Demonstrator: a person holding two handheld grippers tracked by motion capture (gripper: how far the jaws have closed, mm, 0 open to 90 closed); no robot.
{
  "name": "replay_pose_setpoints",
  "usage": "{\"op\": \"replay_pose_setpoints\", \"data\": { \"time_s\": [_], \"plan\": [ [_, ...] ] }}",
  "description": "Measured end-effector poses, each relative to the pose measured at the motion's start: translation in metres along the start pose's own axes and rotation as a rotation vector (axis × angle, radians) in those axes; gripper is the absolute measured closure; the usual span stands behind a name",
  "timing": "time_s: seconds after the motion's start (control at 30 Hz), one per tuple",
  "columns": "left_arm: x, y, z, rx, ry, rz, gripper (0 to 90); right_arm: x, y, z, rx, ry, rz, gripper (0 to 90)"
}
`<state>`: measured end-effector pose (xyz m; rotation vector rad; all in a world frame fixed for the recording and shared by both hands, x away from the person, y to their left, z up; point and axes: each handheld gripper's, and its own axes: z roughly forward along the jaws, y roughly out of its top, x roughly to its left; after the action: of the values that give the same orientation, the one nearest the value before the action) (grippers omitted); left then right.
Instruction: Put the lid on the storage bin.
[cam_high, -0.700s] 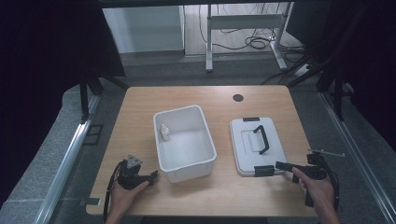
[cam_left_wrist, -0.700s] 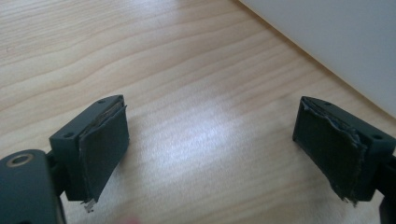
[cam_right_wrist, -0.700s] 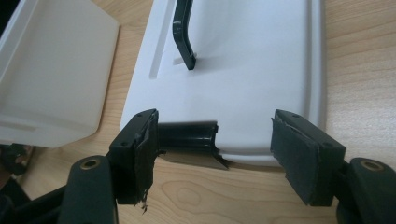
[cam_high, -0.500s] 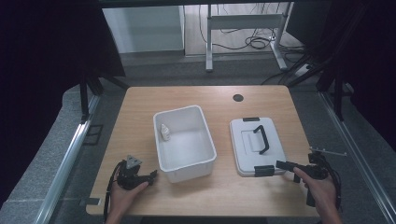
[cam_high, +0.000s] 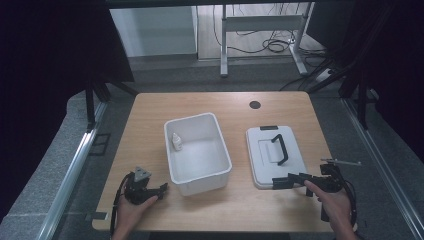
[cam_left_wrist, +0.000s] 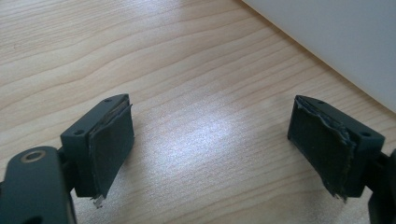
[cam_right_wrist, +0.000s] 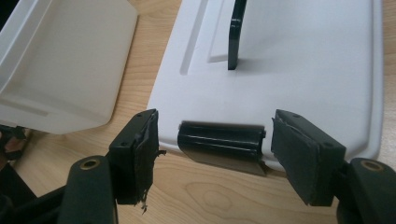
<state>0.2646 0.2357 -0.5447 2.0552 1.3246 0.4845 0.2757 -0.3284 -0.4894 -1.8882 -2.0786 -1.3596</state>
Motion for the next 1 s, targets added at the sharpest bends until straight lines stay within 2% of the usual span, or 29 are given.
{"op": "replay_pose_setpoints", "data": {
  "time_s": [0.13,0.27,0.6,0.83,1.0],
  "plan": [
    [-0.001,-0.002,-0.001,-0.001,0.001,-0.001,14.4,-0.001,-0.001,-0.004,-0.01,0.004,-0.002,32.1],
    [-0.001,-0.002,-0.001,-0.001,-0.001,0.001,14.3,-0.003,-0.002,-0.004,0.003,0.008,0.003,32.2],
    [0.0,-0.002,-0.001,-0.001,-0.002,0.002,14.1,-0.006,-0.001,-0.005,0.01,-0.007,0.006,32.6],
    [0.0,-0.002,-0.002,0.0,-0.003,0.004,14.1,-0.006,0.007,-0.009,0.021,-0.023,0.008,33.6],
    [0.0,-0.002,-0.002,0.0,-0.003,0.004,14.0,-0.004,0.013,-0.014,0.013,-0.014,0.007,33.6]
  ]
}}
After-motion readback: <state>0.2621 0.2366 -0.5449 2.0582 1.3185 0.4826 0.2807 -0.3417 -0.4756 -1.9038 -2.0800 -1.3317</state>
